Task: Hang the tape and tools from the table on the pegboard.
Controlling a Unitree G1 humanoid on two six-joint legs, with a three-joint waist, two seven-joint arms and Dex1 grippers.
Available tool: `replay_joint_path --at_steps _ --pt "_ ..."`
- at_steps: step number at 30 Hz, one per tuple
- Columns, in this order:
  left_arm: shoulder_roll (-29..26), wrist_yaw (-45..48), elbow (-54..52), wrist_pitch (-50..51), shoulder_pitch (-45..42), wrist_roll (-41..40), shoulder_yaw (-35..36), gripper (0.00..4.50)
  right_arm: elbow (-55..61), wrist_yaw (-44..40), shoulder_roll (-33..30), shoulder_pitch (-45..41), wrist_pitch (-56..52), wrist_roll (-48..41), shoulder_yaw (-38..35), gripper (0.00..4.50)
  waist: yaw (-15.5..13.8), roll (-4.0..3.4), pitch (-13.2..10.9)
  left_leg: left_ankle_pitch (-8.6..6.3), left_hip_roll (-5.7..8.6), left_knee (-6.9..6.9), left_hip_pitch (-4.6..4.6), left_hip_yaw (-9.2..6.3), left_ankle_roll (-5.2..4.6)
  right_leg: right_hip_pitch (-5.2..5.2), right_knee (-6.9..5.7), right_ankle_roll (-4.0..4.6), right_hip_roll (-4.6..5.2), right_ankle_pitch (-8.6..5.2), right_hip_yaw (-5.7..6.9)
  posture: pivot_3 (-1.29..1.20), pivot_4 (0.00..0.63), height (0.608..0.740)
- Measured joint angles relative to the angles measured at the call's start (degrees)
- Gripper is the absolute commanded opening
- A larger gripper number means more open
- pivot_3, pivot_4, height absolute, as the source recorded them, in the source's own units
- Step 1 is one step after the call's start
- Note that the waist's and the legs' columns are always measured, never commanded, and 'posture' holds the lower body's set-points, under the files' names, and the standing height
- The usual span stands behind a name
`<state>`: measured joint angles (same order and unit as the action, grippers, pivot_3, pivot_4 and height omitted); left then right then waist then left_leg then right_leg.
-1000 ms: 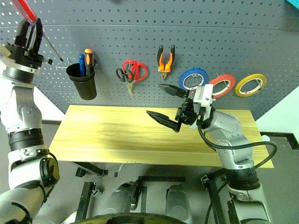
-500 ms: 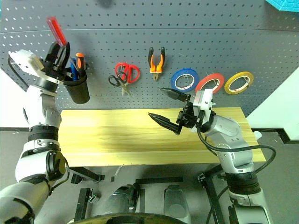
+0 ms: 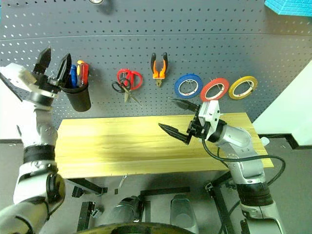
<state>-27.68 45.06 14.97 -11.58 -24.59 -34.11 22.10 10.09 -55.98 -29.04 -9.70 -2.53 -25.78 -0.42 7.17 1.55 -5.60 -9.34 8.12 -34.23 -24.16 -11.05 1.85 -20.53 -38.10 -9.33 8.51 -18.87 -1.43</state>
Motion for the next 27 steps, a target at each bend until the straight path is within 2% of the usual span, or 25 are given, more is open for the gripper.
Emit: replay_joint_path --at_steps 3,5,7,9,14,18,22,27 --pt "-2.0 1.69 -12.3 6.99 12.85 -2.49 -0.79 3.61 -3.95 -1.27 -1.69 2.18 3.04 2.93 -0.16 4.5 0.02 -0.31 0.2 -0.02 -0.04 0.05 0.27 0.02 0.02 0.19 -0.01 0.03 -0.02 -0.01 -0.02 -0.07 0.033 0.74" --pt "-2.96 3.03 -17.54 8.23 22.15 -0.35 -2.56 3.61 -6.88 -2.08 -2.21 3.46 5.23 3.87 -0.51 4.5 -0.33 -0.6 0.37 -0.11 -0.05 0.12 0.56 0.13 0.11 0.46 0.03 0.08 0.02 -0.04 -0.07 -0.06 0.035 0.74" --pt "-3.06 3.48 -18.74 7.81 28.64 3.76 -5.06 3.61 -10.67 -2.7 -2.81 4.58 7.16 4.94 -0.85 4.5 -1.52 -0.79 0.47 -0.16 -0.1 0.12 0.71 0.21 0.16 0.6 0.05 0.55 0.03 -0.31 -0.09 -0.05 0.035 0.74" --pt "-1.74 3.69 -16.49 3.78 32.27 8.07 -6.29 3.61 -15.41 -3.02 -3.04 4.97 9.48 5.82 -1.21 4.5 -2.78 -0.91 0.56 -0.17 -0.16 0.11 0.71 0.27 0.17 0.64 0.09 0.59 0.03 -0.33 -0.08 -0.05 0.033 0.74" --pt "6.34 2.04 -2.57 -9.01 35.53 13.95 -7.64 3.61 -29.77 -3.49 -4.55 6.47 17.31 9.39 -2.82 4.5 -5.5 -1.45 1.03 -0.2 -0.18 0.06 0.72 0.55 0.11 0.89 0.4 0.58 0.2 -0.34 -0.03 -0.05 0.026 0.74" --pt "9.24 0.52 10.71 -18.04 36.65 18.74 -8.53 3.61 -41.2 -2.96 -5.75 8.51 22.56 11.76 -4.31 4.5 -6.22 -1.47 1.11 -0.3 -0.32 0.11 0.69 0.69 -0.05 0.89 0.7 0.56 0.13 -0.34 -0.03 -0.05 0.018 0.74" --pt "9.99 -1.12 15.46 -23.23 34.36 21.1 -9.9 3.61 -45.68 -1.66 -5.85 8.36 26.32 12.71 -5.33 4.5 -6.32 -1.58 1.44 -0.31 -0.4 0.13 0.69 0.74 -0.05 0.92 0.71 0.55 0.08 -0.33 -0.01 -0.04 0.006 0.74" --pt "10.56 -2.47 17.02 -24.13 30.42 22.31 -11.93 3.61 -47.76 -0.51 -5.73 7.46 27.8 13.36 -5.55 4.5 -6.26 -1.83 2.12 -0.31 -0.41 0.13 0.73 0.78 -0.05 0.96 0.71 0.54 0.08 -0.33 -0.01 -0.04 0.0 0.74"
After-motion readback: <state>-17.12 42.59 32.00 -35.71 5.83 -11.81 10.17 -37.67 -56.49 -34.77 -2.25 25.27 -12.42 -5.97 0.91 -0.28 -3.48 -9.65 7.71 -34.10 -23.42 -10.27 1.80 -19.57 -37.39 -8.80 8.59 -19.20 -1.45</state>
